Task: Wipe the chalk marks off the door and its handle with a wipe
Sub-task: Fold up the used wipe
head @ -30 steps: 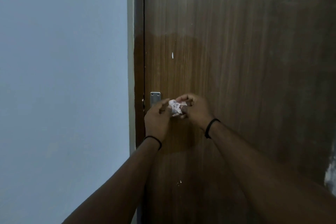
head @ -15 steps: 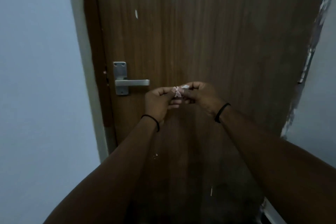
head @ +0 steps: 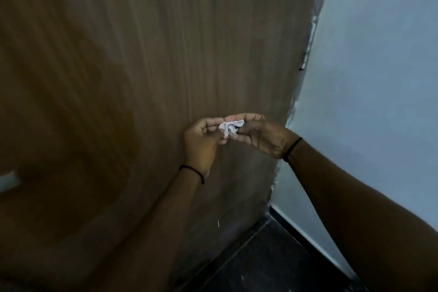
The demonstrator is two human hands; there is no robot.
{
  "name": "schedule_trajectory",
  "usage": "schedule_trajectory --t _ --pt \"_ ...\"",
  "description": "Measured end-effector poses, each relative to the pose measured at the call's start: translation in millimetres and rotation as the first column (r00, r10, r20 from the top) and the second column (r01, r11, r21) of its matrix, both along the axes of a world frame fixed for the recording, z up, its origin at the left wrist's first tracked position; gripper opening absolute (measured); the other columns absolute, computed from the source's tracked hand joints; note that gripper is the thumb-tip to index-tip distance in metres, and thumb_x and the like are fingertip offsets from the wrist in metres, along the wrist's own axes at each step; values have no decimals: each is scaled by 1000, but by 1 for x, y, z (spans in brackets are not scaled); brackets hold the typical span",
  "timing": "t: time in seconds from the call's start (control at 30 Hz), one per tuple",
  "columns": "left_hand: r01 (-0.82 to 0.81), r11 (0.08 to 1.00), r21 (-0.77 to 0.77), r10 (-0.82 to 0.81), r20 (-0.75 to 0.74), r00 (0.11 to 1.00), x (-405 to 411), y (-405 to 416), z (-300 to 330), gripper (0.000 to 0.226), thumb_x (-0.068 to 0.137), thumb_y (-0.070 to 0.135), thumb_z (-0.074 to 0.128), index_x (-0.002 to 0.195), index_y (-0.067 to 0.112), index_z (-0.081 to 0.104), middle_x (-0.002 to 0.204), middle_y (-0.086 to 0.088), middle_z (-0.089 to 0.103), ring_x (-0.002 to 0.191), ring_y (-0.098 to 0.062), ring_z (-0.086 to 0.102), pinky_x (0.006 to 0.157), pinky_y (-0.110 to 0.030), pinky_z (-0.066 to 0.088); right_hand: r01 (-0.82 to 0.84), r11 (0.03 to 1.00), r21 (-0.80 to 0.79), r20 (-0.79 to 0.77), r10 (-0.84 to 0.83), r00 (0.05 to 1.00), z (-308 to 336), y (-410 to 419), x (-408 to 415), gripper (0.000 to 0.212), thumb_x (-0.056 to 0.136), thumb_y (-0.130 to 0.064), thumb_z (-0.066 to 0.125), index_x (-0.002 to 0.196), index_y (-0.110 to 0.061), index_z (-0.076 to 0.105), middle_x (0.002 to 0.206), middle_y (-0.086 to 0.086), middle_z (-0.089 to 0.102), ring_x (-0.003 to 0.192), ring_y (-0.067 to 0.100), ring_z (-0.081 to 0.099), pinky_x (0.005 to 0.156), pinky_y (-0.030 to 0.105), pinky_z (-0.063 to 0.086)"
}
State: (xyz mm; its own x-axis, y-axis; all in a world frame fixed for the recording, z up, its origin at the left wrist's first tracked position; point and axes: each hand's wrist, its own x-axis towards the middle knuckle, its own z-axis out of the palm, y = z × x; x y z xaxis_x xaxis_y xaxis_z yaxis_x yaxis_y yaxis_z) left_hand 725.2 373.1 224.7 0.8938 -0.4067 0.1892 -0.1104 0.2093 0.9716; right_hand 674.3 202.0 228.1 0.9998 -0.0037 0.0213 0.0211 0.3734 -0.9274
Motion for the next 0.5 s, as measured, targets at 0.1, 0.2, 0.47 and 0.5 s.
schedule_trajectory --t 0.1,0.2,0.47,0.5 --pt "64 996 68 -60 -68 996 -5 -28 37 29 86 -13 55 91 13 68 82 -4 71 72 -11 66 65 -25 54 122 991 48 -31 -120 992 26 -15 -22 24 97 0 50 117 -2 64 114 16 69 96 21 70 90 30 58" --pt "188 974 125 -172 -130 976 -20 -50 69 19 93 -1 55 98 10 69 89 -9 71 77 -18 64 69 -27 55 323 946 34 -31 -322 946 50 -21 -46 17 95 4 55 109 -4 62 106 14 68 86 17 70 80 26 60" --pt "325 904 279 -287 -169 943 -59 -105 100 18 84 -7 66 86 11 67 80 -6 70 69 -15 66 60 -21 55 541 837 77 -138 -529 837 82 -43 -112 22 94 11 44 105 6 63 104 22 68 94 30 67 90 35 58" --pt "344 892 293 -305 -171 937 -63 -113 98 16 84 -7 67 88 8 68 79 -6 70 68 -14 66 59 -21 56 560 825 82 -145 -546 825 81 -45 -120 18 95 7 48 102 3 64 102 22 69 93 30 68 91 35 58"
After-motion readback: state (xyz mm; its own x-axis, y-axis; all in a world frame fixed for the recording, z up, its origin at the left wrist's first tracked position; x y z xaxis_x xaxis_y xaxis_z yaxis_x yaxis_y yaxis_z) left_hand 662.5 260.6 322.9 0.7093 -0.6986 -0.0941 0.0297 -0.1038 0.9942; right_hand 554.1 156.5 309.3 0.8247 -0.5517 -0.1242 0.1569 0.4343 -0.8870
